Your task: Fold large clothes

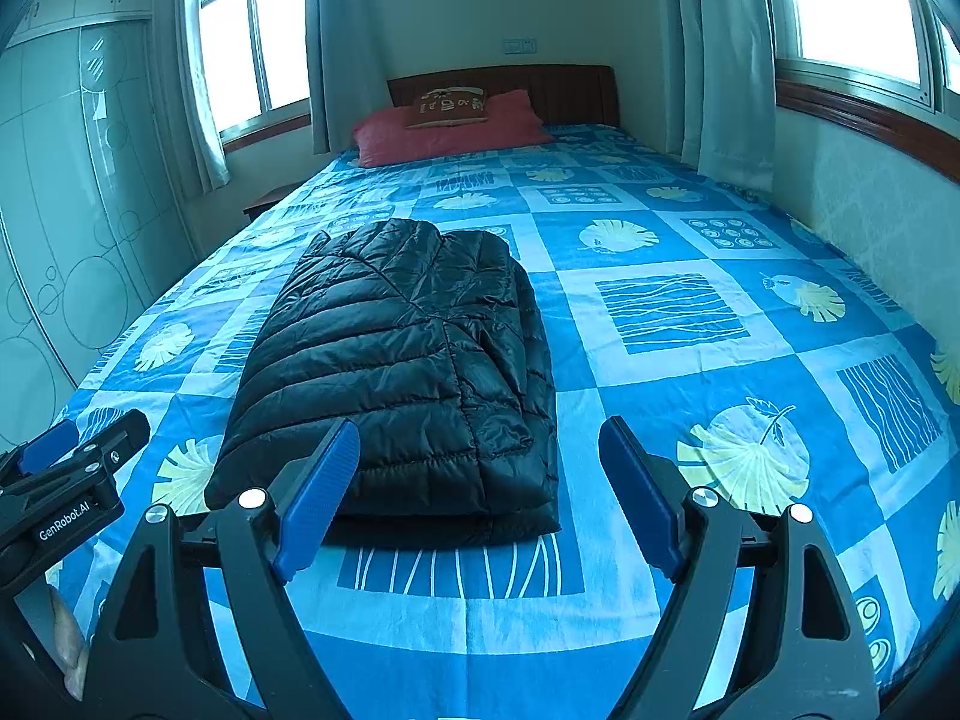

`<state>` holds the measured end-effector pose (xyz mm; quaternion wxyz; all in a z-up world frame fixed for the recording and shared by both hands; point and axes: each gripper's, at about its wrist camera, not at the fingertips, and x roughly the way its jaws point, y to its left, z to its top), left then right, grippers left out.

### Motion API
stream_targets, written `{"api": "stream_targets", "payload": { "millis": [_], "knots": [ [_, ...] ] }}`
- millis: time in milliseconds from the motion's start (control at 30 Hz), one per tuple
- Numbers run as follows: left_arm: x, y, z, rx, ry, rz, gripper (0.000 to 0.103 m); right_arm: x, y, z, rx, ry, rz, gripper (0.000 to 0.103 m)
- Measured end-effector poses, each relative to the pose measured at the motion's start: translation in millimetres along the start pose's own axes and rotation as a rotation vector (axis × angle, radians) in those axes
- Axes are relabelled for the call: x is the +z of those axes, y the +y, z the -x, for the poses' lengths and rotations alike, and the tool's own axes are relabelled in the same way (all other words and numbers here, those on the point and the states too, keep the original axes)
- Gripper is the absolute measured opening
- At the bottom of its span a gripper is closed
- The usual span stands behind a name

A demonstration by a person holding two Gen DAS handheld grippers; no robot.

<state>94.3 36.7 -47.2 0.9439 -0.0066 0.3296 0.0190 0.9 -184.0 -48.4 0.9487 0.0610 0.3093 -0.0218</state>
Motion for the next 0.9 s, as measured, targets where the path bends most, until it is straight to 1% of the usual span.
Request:
{"api": "stream_targets", "payload": {
  "millis": [233,433,500,633,667,733,800,833,900],
  "knots": [
    [2.6,-4.0,6.2,-0.023,-0.03,-0.018,0.088,0.1,1.4,0.6,0.0,0.0,0.001,0.082],
    [2.4,-5.7,4.3,-0.012,-0.015,-0.016,0.088,-0.1,2.8,1.1,0.005,-0.001,0.003,0.082],
    [0.6,-4.5,2.8,-0.003,-0.009,0.001,0.088,0.1,3.5,0.8,0.01,-0.002,0.003,0.082],
    [-1.0,-0.1,-2.1,-0.055,0.004,0.022,0.088,-0.7,2.6,-1.9,0.018,0.006,0.001,0.082],
    [-1.0,0.1,-4.3,-0.052,0.002,0.014,0.088,-0.5,0.7,-3.1,0.019,0.008,-0.001,0.082],
    [-2.0,3.2,-11.5,-0.003,-0.008,0.013,0.088,0.2,-4.1,-5.9,0.015,0.012,-0.009,0.082],
    [-2.6,9.9,-25.2,0.001,0.023,0.021,0.088,2.0,-13.5,-9.7,0.0,0.012,-0.02,0.082],
    [-3.6,16.9,-38.4,0.01,0.066,0.027,0.088,2.9,-19.4,-12.1,-0.01,0.012,-0.026,0.082],
    [-5.5,29.4,-55.7,0.033,0.113,0.057,0.088,5.4,-35.3,-19.7,-0.043,0.015,-0.048,0.084]
  ]
}}
